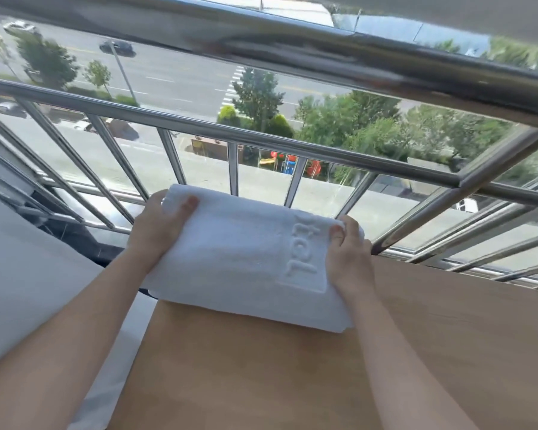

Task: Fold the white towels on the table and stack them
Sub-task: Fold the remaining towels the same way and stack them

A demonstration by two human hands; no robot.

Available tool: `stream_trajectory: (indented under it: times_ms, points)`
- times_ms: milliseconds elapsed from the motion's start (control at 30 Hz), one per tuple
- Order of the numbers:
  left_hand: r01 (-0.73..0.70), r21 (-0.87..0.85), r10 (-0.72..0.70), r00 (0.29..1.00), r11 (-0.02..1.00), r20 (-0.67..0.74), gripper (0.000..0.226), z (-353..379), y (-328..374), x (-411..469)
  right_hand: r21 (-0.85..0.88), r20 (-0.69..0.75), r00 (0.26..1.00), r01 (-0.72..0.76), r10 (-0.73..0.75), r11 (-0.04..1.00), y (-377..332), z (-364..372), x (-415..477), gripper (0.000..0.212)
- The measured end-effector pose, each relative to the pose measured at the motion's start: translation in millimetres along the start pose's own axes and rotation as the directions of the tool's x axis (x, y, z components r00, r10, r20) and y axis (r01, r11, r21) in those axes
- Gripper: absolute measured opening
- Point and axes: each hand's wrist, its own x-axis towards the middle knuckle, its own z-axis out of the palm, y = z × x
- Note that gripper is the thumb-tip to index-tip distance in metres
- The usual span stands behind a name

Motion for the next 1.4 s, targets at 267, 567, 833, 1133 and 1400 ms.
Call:
stream_trajectory:
  times_ms: [267,567,833,1133,1400]
  points:
    - [-0.562,0.331,0.634,0.754,0.758,-0.170,0.055,6.6,47.6,-48.3,-0.482,-0.069,0.951,0.233,-0.301,0.845,-48.0,10.1,-30.1,0.052]
    - [-0.608,0.481,0.570,0.785,0.632,0.245,0.053,56.3,52.3,-71.2,-0.472,0.211,0.932,0.362,-0.296,0.804,-51.5,47.9,-41.3,0.057]
    - [-0.590,0.499,0.492,0.807,0.635,0.327,0.060,56.5,51.7,-65.2,-0.538,0.175,0.964,0.264,-0.201,0.800,-17.6,26.5,-36.5,0.069]
    - [-0.575,0.555,0.465,0.816,0.601,0.342,0.061,52.5,61.3,-77.8,-0.398,0.243,0.954,0.261,-0.173,0.880,25.0,-12.0,-44.6,0.060]
    - [-0.574,0.595,0.474,0.813,0.562,0.336,0.084,74.1,78.0,-156.1,-0.289,0.194,0.973,0.179,-0.126,0.940,83.7,-66.9,-119.7,0.060]
